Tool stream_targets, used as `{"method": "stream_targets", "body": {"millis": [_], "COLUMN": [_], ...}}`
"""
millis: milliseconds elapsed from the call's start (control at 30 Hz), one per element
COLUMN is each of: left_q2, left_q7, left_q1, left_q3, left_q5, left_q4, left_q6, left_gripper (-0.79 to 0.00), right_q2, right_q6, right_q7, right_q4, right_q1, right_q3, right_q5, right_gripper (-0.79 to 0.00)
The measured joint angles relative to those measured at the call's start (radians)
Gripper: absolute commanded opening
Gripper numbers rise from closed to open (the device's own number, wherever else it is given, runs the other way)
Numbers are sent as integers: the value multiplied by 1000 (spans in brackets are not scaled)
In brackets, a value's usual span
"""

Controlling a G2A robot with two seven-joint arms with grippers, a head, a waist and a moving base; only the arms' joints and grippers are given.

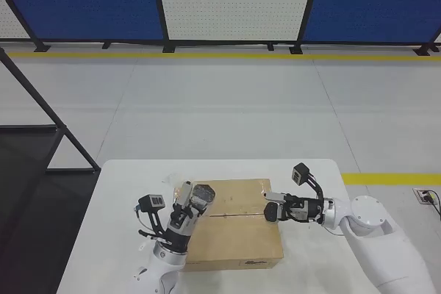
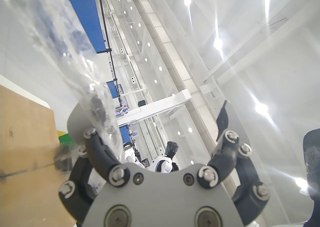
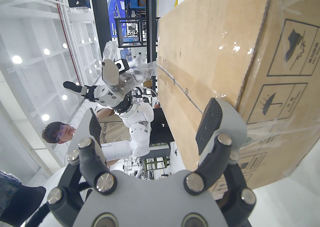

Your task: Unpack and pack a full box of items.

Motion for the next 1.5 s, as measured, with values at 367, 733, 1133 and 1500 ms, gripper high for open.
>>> {"method": "stream_targets", "body": {"millis": [367, 733, 1133, 1500], "left_q2": [-14, -20, -25, -16], "left_q7": [24, 27, 19, -20], "left_q1": [-24, -14, -6, 86], "left_q3": [51, 57, 64, 3], "left_q5": [33, 50, 63, 14], "left_q4": [17, 8, 1, -97], "left_q6": [10, 6, 6, -49], "left_gripper": [0, 0, 0, 0], "right_q2": [0, 0, 0, 0], "right_q6": [0, 0, 0, 0], "right_q7": [0, 0, 0, 0], "right_q4": [0, 0, 0, 0], "right_q1": [0, 0, 0, 0], "right_q3": [0, 0, 0, 0], "right_q5": [0, 0, 0, 0], "right_gripper": [0, 0, 0, 0]}}
